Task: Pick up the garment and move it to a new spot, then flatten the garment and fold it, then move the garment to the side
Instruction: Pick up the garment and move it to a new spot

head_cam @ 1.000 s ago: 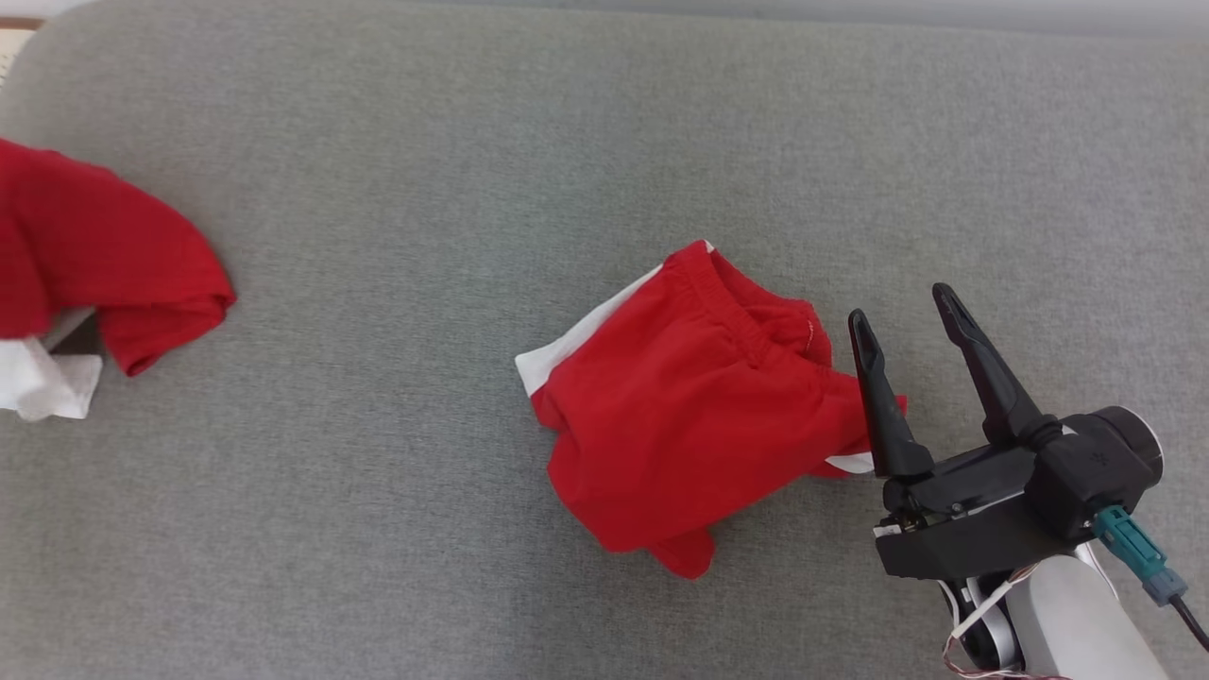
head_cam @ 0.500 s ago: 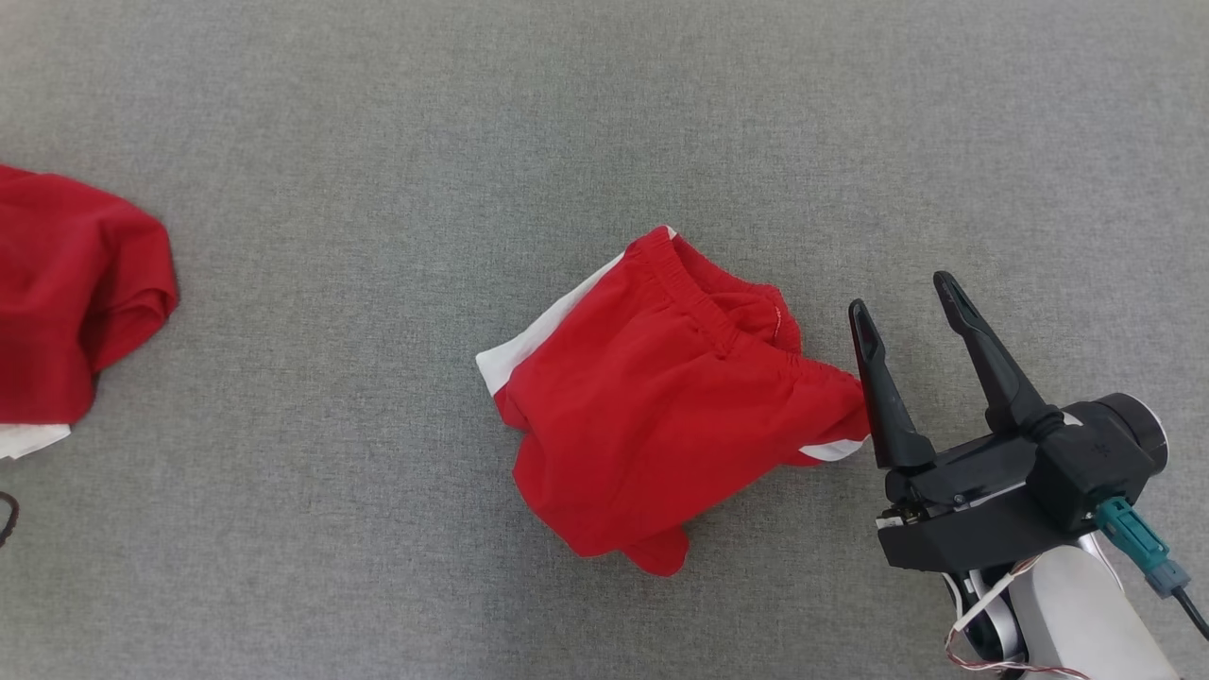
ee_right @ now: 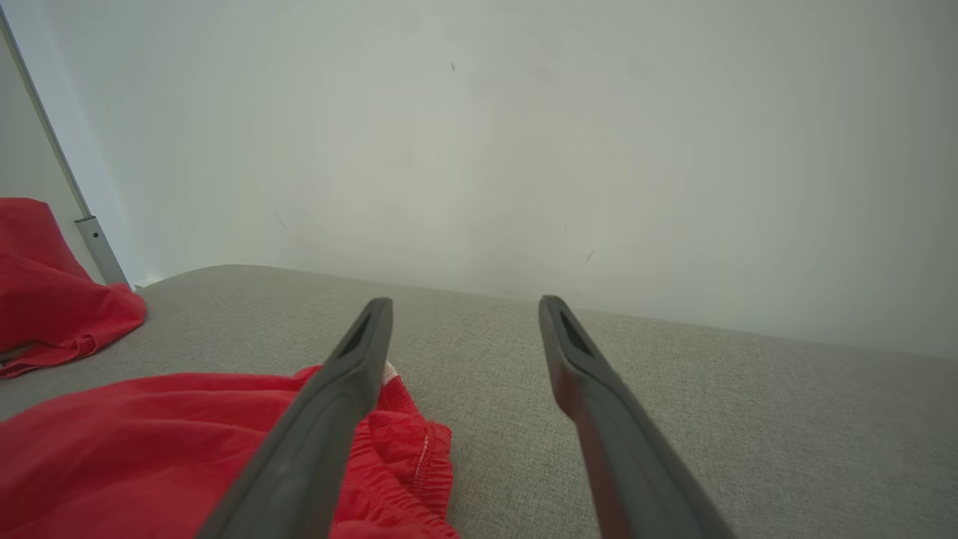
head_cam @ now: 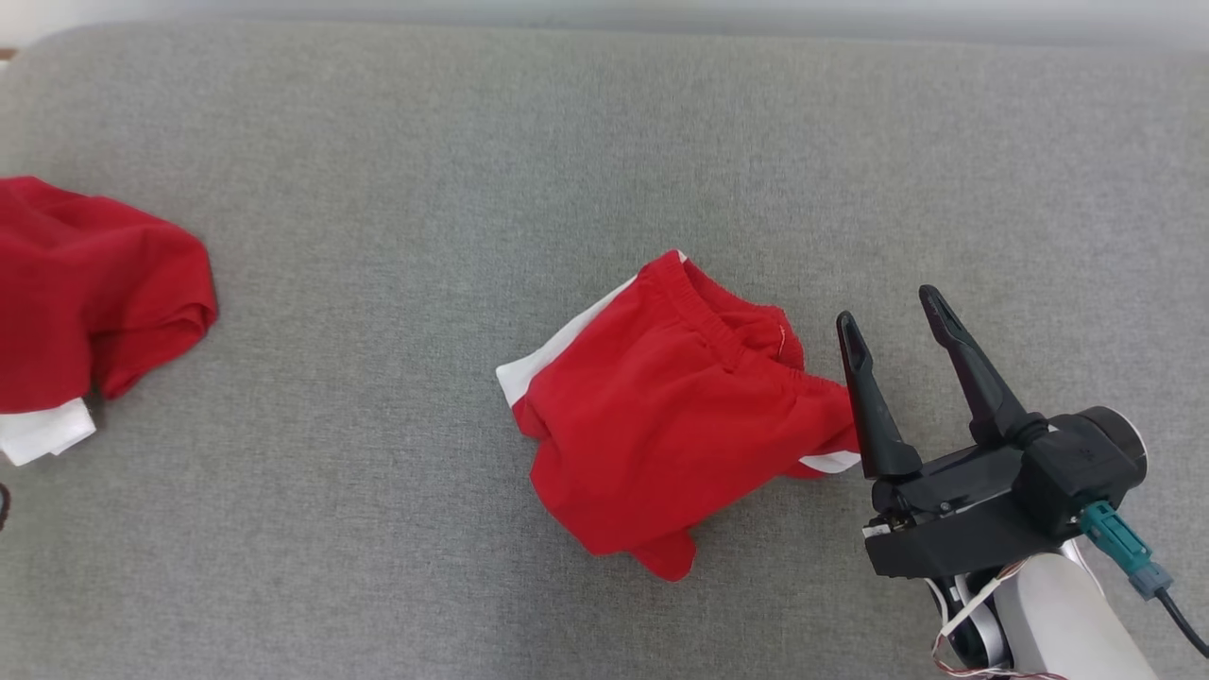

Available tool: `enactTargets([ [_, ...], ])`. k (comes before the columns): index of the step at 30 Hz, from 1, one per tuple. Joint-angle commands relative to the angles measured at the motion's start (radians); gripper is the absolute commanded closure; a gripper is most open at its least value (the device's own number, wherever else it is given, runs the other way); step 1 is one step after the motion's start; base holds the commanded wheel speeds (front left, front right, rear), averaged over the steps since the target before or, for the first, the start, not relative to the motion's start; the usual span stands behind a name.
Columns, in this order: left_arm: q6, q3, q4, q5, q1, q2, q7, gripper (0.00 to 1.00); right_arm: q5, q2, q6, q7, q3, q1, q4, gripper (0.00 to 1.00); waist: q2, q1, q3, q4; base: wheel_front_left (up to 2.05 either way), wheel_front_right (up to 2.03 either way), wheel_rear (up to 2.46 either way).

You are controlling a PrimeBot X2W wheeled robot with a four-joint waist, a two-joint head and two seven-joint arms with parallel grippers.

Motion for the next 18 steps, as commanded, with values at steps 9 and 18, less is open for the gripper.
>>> enactTargets([
  [9, -0.026, -0.051, 0.141, -0.005, 0.0, -0.014, 0.13, 0.0, 0.019, 0.028, 0.0, -0.001, 0.013, 0.019, 0.021, 0.0, 0.0, 0.0, -0.073, 0.0, 0.0, 0.0, 0.0],
  [18, -0.036, -0.064, 0.124, -0.022, 0.004, 0.01, 0.097, 0.0, 0.029, 0.047, 0.0, -0.001, -0.004, 0.041, 0.027, 0.0, 0.0, 0.0, -0.113, -0.024, 0.0, 0.0, 0.0],
])
